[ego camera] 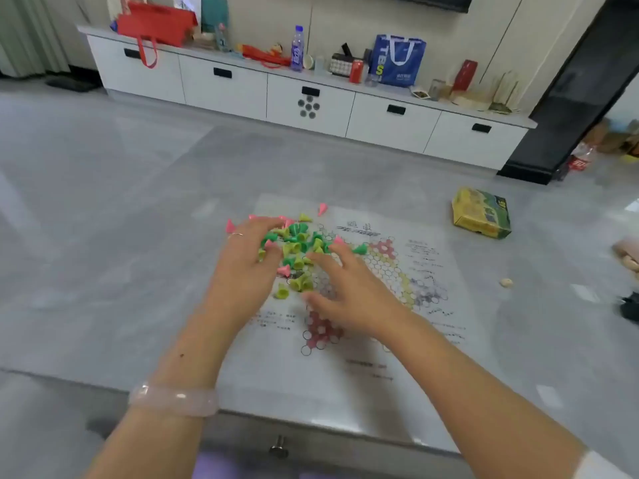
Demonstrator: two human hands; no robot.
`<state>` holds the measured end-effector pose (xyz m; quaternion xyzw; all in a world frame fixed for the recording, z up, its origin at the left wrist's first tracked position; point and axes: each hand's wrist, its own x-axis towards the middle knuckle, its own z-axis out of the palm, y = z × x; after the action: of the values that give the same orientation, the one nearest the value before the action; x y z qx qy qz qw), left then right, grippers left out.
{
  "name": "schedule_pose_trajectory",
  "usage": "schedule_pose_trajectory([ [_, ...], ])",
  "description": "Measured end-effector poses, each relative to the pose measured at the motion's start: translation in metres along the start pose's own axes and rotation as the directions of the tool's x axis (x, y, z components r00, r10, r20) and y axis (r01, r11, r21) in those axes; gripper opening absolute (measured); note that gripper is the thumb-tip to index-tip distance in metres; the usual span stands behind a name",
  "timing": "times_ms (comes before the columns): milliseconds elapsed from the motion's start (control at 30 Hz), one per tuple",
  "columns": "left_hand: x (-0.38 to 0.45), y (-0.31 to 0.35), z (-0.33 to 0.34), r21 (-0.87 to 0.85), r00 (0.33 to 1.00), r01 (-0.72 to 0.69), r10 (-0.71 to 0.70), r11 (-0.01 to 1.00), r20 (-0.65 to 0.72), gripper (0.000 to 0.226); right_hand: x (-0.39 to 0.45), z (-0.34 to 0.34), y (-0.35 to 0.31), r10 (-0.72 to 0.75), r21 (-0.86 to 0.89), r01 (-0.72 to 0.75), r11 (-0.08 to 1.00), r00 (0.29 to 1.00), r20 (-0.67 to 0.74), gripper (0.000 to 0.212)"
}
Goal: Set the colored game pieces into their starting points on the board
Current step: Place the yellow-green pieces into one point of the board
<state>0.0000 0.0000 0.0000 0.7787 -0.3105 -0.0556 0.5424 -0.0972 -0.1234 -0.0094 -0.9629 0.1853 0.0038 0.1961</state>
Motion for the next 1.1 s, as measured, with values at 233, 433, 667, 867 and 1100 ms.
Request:
schedule_pose_trajectory([
  [233, -0.006, -0.027, -0.011, 0.185, 0.993, -0.068, 0.049, 0.98, 0.106, 0.033, 0.049, 0.022, -0.006, -0.128, -0.151, 0.122, 0.981, 0.992, -0.026, 0.06],
  [433, -0.006, -0.033, -0.015, 0.24, 0.995, -0.034, 0.009, 0.97, 0.103, 0.031, 0.051, 0.03, -0.009, -0.179, -0.143, 0.162, 0.976, 0.977, -0.119, 0.034],
  [667, -0.003, -0.029, -0.024, 0.115, 0.992, 0.118, -0.122, 0.986, 0.032, 0.027, 0.052, 0.032, -0.005, -0.147, -0.102, 0.129, 0.986, 0.972, -0.185, 0.032],
  [867, -0.004, -0.027, -0.019, 0.133, 0.987, 0.146, -0.154, 0.98, 0.052, 0.029, 0.053, 0.033, -0.005, -0.067, 0.061, 0.089, 0.994, 0.953, -0.297, 0.031],
  [1100, -0.004, -0.028, -0.008, 0.023, 0.977, 0.211, -0.211, 0.977, 0.026, 0.026, 0.05, 0.04, -0.003, 0.06, 0.253, 0.056, 0.966, 0.901, -0.429, 0.004],
])
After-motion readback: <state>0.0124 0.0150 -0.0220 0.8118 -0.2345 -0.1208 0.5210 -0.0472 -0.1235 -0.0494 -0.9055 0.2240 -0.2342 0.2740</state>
